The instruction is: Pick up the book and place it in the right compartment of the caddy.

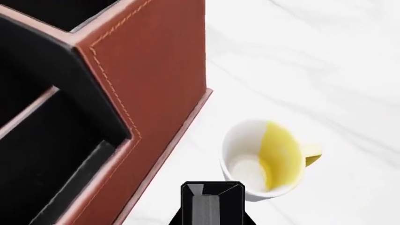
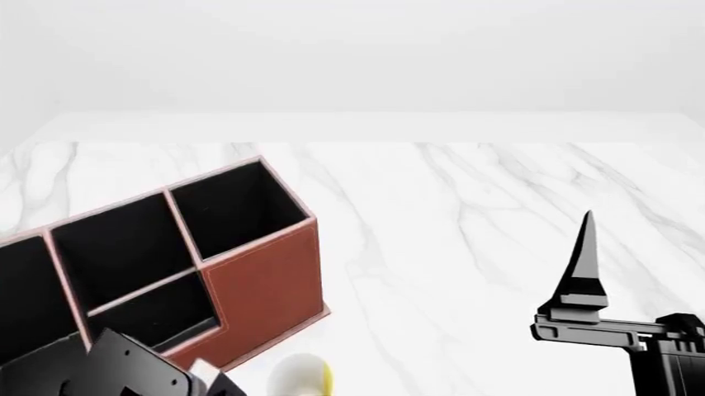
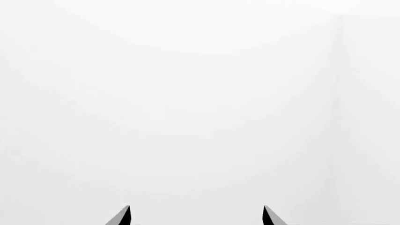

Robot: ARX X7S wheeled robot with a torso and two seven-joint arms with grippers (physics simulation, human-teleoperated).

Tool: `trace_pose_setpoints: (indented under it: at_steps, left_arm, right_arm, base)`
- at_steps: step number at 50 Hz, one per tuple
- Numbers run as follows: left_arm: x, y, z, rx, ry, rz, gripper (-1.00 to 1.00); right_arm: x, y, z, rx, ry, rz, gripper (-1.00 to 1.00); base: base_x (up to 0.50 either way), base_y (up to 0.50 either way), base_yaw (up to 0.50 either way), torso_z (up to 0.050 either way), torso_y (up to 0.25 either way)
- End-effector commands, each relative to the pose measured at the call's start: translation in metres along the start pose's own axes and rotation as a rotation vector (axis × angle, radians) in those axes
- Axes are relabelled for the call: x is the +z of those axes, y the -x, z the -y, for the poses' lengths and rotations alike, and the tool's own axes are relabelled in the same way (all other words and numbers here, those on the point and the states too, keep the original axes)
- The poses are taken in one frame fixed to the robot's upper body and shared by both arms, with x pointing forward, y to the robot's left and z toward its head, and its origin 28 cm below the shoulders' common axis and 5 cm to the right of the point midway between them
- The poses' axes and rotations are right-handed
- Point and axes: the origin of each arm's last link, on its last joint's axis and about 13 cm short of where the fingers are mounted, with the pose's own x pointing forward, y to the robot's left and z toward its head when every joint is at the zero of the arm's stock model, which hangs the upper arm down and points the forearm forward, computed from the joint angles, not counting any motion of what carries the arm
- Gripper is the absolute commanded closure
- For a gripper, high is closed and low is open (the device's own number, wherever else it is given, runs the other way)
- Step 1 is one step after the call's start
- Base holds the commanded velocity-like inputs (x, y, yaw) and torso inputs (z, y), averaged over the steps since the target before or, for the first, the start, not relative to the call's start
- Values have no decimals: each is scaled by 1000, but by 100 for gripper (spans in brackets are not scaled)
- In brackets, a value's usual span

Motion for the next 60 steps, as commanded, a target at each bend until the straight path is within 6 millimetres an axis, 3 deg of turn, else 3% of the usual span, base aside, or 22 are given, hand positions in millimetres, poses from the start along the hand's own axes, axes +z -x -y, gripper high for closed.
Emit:
trace_pose_setpoints:
  at_steps: [1, 15, 43, 51, 60]
  left_arm:
    - [11, 17, 6, 27, -41, 87, 100]
    - [31, 44, 14, 64, -133, 217, 100]
    - [92, 69, 6, 144, -193, 430, 100]
    - [119, 81, 1, 173, -199, 537, 100]
    - [161, 71, -11, 152, -159, 608, 100]
  right_arm:
    - [0, 0, 1, -4, 0, 0, -100]
    - [0, 1, 1, -4, -1, 0, -100]
    - [-3, 0, 1, -4, -4, -10, -100]
    - [-4, -1, 1, -5, -5, -15, -100]
    - [-4, 0, 1, -5, -3, -14, -100]
  base:
    - [0, 0, 0, 0, 0]
    - [0, 0, 0, 0, 1]
    - [0, 0, 0, 0, 1]
    - [0, 0, 0, 0, 0]
    - [0, 0, 0, 0, 1]
